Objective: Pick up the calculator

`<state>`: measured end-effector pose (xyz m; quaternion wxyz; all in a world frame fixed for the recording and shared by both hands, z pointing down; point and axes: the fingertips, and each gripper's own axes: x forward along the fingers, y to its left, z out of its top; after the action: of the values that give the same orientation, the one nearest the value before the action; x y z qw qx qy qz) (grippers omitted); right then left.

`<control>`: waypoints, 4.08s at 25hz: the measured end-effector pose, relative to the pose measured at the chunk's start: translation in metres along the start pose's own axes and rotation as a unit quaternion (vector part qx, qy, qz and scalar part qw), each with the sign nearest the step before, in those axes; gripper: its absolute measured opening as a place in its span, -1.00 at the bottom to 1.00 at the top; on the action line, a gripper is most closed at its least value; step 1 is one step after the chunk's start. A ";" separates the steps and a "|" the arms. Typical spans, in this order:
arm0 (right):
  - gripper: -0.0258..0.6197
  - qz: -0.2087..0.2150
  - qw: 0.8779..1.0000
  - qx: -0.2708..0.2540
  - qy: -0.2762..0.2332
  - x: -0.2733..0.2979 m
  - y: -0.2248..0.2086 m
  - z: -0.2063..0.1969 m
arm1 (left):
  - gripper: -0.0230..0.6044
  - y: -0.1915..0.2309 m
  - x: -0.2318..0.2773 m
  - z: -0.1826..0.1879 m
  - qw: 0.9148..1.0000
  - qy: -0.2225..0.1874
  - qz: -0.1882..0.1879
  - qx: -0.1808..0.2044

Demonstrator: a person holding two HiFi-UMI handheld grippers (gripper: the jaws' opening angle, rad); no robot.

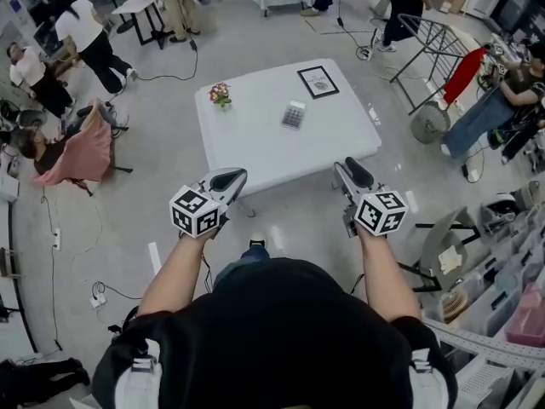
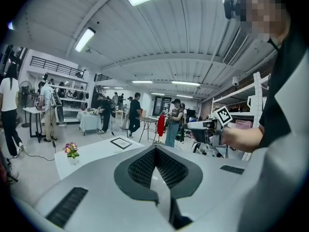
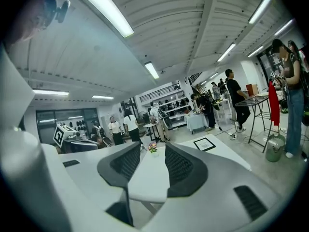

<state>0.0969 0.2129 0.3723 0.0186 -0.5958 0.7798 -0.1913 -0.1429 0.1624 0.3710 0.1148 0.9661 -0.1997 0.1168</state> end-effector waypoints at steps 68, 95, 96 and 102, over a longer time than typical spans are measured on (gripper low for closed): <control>-0.39 -0.014 0.999 0.032 0.009 0.253 -0.109 0.075 | -0.87 0.240 0.159 0.049 0.999 0.027 -0.025 -0.032; -0.40 0.082 0.991 0.035 0.101 0.356 -0.219 0.082 | -0.87 0.280 0.259 0.054 0.994 0.035 0.062 -0.086; -0.40 0.085 0.990 0.035 0.105 0.359 -0.222 0.079 | -0.87 0.281 0.261 0.052 0.993 0.036 0.064 -0.088; -0.40 0.097 0.986 0.038 0.133 0.379 -0.238 0.060 | -0.87 0.286 0.272 0.046 0.991 0.045 0.077 -0.098</control>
<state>0.2220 -0.2100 0.4680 -0.0440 -0.4856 0.8215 -0.2956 -0.0098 -0.2037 0.4512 0.2084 0.9256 -0.2789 0.1484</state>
